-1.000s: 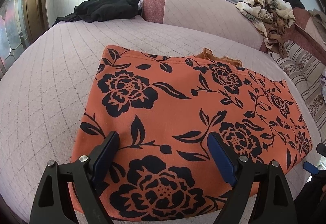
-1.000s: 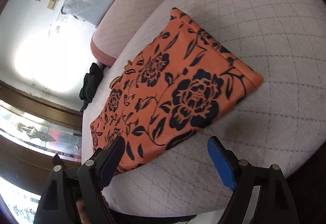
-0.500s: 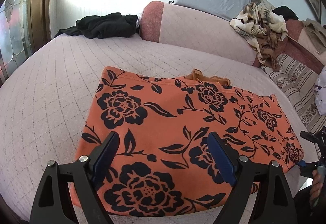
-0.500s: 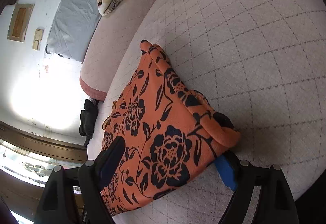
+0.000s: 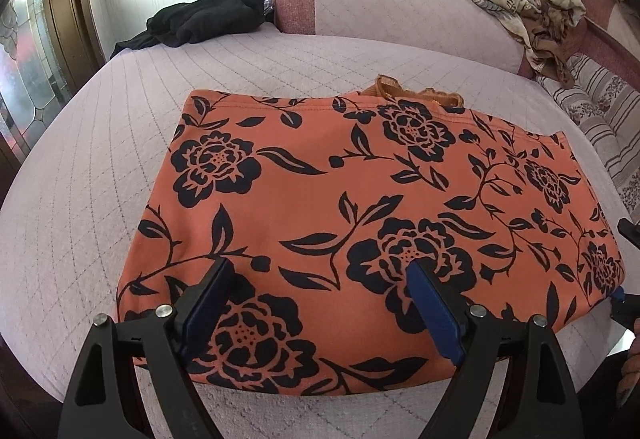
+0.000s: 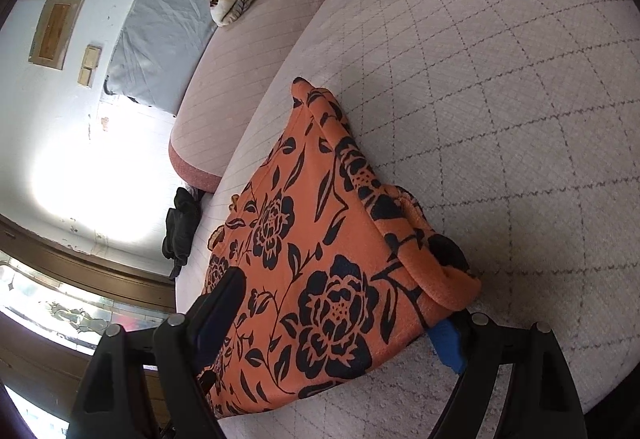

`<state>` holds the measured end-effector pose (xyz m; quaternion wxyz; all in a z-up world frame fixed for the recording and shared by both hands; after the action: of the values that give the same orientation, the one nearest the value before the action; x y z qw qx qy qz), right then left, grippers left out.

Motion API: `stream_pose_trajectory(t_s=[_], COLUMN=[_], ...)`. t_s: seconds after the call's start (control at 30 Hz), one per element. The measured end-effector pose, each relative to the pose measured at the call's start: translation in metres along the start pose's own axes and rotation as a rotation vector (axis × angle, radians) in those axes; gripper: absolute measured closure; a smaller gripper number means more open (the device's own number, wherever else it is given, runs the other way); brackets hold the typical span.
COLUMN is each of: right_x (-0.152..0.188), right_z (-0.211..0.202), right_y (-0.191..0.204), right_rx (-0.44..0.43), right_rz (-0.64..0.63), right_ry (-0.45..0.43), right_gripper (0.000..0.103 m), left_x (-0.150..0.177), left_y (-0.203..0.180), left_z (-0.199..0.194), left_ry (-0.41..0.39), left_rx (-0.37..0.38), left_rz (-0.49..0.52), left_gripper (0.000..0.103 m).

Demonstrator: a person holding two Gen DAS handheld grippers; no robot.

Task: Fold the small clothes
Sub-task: 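Smooth the flat blouse with both grippers open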

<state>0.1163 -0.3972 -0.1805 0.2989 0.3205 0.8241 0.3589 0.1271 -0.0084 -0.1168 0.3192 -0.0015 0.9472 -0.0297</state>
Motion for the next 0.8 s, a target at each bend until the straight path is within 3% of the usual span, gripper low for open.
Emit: stream_pose_trajectory(t_s=[0.3,0.63,0.8], right_x=[0.000,0.000,0.002], right_z=[-0.001,-0.003,-0.004], right_y=[-0.004,-0.006,-0.005], right_rx=[-0.017,-0.027,-0.023], right_rz=[0.005,0.013,0.009], right_ry=[0.002,0.004,0.002], right_gripper=[0.018,0.018,0.018], left_x=[0.014,0.011,0.006], left_y=[-0.024,-0.025,-0.029], left_z=[0.013,0.011,-0.014], left_ry=[0.034,0.059,-0.038], left_rx=[-0.050,-0.055,-0.021], left_rz=[0.080,0.078,0.063], left_gripper=[0.015,0.015,0.015])
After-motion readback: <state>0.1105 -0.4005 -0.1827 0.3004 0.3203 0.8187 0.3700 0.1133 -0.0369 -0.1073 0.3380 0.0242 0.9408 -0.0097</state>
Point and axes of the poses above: each gripper's, at about its wrist camera, not at the fingertips, and z roughly the way its jaws point, y to its left, x to its underside, the point moved 3 cm from there along z, roughly the way its jaws point, and after that the axes turned 2 degrees about x, right-handed, at the moved point
